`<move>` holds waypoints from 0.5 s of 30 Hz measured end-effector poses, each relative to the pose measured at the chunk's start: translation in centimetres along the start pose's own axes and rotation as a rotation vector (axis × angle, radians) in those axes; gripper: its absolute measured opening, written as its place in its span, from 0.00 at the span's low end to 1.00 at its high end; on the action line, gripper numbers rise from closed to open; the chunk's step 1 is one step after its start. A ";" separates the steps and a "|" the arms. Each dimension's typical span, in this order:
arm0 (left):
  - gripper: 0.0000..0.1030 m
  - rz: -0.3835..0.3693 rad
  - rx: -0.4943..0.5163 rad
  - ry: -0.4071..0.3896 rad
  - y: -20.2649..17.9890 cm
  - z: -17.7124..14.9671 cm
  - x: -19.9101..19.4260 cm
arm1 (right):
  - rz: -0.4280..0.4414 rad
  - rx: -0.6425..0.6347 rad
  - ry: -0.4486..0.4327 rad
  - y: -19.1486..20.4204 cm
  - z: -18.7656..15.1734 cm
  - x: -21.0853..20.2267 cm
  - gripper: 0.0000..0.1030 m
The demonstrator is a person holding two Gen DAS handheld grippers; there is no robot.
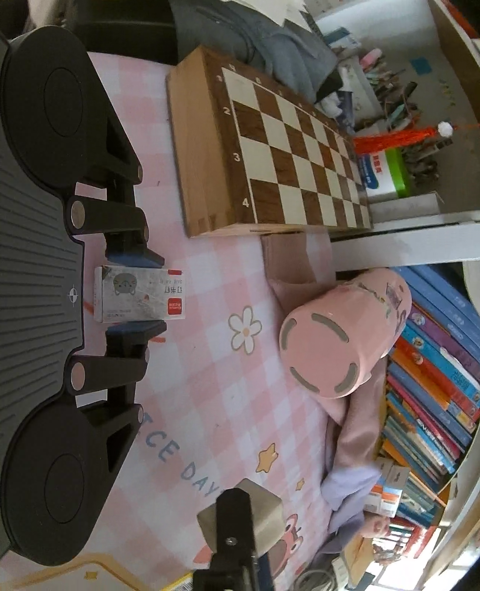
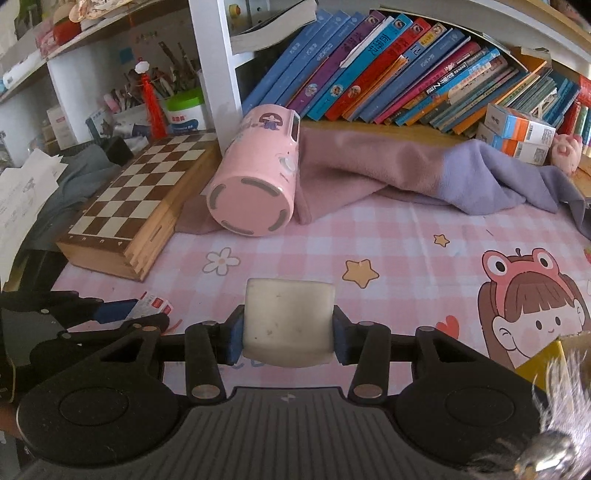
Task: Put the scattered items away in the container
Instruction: 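Carry the white block and card box toward the yellow box with both tools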
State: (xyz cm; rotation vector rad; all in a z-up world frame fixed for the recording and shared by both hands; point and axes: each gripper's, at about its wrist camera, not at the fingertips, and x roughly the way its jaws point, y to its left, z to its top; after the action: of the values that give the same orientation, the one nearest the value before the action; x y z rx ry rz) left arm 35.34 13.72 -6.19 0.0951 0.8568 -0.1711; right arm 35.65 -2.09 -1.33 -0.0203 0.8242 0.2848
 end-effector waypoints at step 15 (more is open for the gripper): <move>0.27 0.019 -0.095 -0.149 -1.0 -0.7 -10.1 | 0.049 -0.027 -0.081 1.4 -0.6 -5.0 0.41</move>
State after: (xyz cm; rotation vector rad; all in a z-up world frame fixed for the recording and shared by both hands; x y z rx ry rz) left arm 28.11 13.93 0.99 0.0015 0.7143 -0.1181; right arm 31.65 -1.99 2.06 -0.0136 0.7415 0.3403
